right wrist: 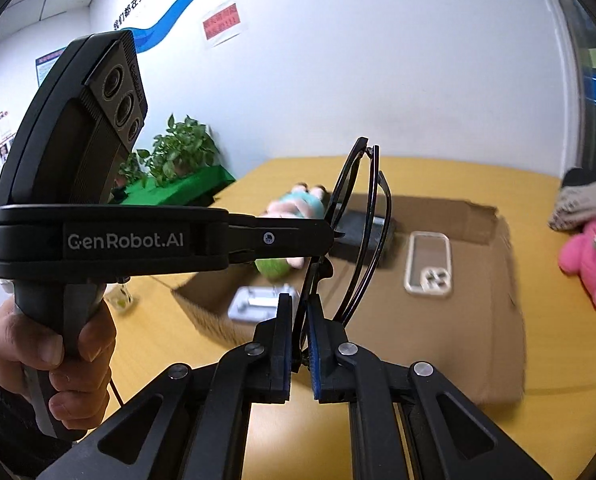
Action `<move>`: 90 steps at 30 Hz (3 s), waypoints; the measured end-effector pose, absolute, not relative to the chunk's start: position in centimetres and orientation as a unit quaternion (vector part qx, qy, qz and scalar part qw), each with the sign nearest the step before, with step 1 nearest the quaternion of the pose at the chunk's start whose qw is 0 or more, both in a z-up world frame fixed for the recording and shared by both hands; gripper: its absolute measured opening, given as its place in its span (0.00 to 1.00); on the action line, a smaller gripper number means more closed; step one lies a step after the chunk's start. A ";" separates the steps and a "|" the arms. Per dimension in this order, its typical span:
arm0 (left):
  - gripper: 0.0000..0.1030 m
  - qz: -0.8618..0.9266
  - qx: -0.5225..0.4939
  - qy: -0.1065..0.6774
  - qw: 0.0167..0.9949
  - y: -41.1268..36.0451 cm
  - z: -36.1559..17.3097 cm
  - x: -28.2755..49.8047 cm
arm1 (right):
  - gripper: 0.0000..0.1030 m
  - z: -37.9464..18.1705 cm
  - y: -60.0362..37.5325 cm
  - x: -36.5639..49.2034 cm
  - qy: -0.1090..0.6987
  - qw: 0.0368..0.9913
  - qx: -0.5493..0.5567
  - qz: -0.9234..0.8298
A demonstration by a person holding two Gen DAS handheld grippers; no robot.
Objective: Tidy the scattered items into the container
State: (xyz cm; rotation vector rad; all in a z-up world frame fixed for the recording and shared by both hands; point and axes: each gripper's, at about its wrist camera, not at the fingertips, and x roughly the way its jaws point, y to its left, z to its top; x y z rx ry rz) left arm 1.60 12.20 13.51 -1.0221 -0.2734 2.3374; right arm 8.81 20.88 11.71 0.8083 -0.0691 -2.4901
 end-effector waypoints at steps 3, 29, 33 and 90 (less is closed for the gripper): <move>0.08 0.878 -0.384 -0.102 0.266 11.1 13.8 -0.5 | 0.07 11.9 19.7 6.2 -0.032 0.272 0.301 -0.913; 0.07 0.806 -0.547 -0.130 0.187 7.8 -1.0 -10.2 | 0.07 -1.8 16.9 -6.4 -0.124 0.286 0.496 -0.810; 0.08 0.804 -0.558 -0.121 0.167 7.9 -1.8 -10.2 | 0.07 -2.8 16.8 -6.5 -0.133 0.279 0.511 -0.802; 0.82 0.974 -0.216 0.026 0.065 5.1 -1.3 6.1 | 1.00 -1.0 21.7 9.4 0.026 0.069 0.211 -0.975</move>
